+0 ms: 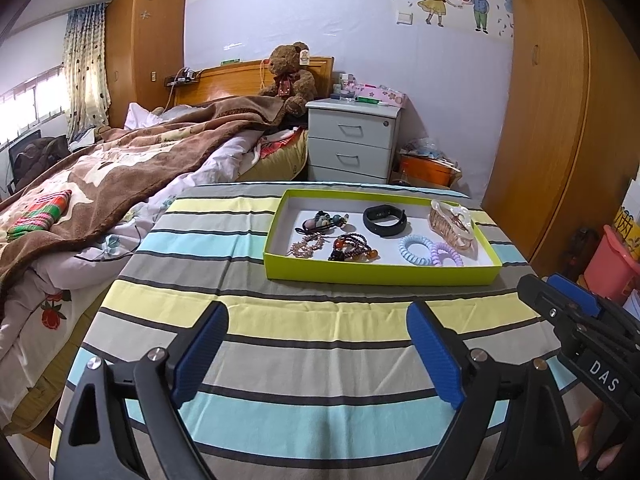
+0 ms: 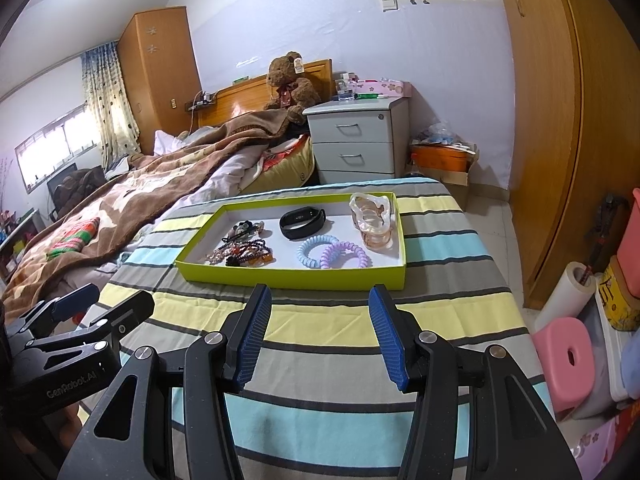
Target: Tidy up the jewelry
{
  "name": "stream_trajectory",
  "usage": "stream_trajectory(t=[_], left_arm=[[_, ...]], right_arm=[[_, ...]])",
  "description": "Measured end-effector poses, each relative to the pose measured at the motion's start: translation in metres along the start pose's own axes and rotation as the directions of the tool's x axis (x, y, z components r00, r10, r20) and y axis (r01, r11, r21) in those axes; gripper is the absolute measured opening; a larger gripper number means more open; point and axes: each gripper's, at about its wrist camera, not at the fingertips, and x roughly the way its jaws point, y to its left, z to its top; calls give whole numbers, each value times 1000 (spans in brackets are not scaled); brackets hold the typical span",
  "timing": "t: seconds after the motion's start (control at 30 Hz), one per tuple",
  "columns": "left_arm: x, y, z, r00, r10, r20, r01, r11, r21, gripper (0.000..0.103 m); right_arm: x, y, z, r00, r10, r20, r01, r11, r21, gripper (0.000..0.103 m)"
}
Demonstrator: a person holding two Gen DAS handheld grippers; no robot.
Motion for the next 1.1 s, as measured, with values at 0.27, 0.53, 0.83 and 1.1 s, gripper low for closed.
stream_trajectory(t=[0.27,0.53,0.83,1.1], left_arm=[[-1,1,-2,1000,6,4,-6,1000,2,92],[-4,2,-3,1000,9,10,-9,1000,-1,92],[-7,4,-3,1000,12,19,-12,1000,-3,92],[-7,5,-2,1000,12,16,-12,1000,-4,92]], right_arm=[[-2,2,-1,1000,0,1,0,1000,-3,52],[-3,2,-3,1000,2,4,-2,1000,-5,52],[-3,2,-4,1000,4,5,-4,1000,-11,52],[-3,2,-5,1000,3,3,-3,1000,-10,52]])
